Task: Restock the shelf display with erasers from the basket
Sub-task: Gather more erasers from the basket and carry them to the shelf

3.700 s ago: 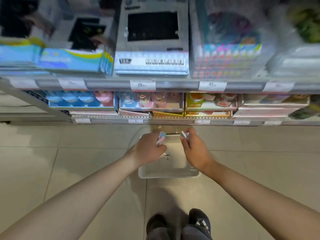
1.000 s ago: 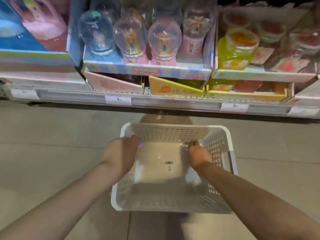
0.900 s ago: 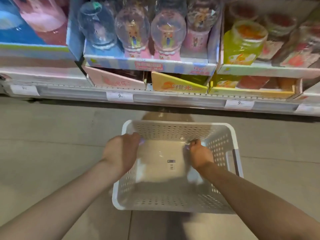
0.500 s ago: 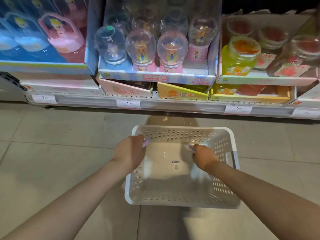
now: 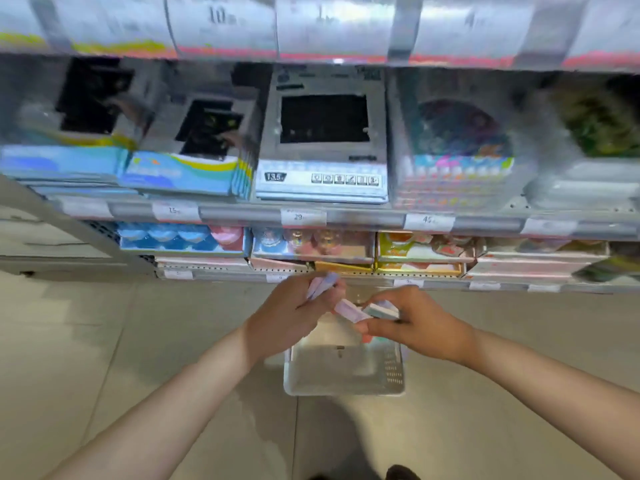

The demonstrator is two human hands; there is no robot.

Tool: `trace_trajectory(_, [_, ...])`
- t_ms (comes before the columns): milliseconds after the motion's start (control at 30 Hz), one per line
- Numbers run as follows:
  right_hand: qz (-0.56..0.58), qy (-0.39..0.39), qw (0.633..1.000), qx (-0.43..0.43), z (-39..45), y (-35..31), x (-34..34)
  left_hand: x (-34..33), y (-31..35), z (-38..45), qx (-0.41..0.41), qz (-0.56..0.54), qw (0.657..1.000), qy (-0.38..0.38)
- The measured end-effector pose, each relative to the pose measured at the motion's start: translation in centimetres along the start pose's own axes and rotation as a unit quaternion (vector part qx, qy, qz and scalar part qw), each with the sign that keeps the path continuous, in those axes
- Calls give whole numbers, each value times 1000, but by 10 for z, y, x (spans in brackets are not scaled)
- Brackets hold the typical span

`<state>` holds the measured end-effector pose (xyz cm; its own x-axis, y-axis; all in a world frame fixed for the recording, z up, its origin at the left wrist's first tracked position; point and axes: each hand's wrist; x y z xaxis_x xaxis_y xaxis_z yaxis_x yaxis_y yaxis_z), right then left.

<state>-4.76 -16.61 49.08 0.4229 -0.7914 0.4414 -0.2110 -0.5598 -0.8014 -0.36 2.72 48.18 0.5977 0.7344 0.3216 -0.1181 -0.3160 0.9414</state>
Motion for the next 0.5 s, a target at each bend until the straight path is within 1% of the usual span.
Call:
trace_trajectory(67, [14,3,1000,13,-30,-53,25,19,65,-8,-13,-21,999,-21])
trace_trajectory(200, [27,36,998,47,-81,-152,72,64,186,-22,-47,48,994,-86])
trace_trajectory(300, [42,57,995,65,-112,-222,106,100,266,-30,-69,85,990,-88])
trace_trajectory(400, [26,104,991,78,-141,-285,138,129,342,-37,-96,124,983,-92])
trace_trajectory(500, [50,172,978,106,-168,-340,165,152,405,-45,-106,190,974,-57])
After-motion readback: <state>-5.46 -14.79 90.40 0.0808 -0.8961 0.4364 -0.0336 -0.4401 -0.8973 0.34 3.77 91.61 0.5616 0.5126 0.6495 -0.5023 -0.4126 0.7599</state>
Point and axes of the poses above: each hand's wrist, its own z-axis towards the middle knuckle, its own x-axis out of the back of the hand, y = z × x, and after that the axes turned 10 degrees about -x, right-handed
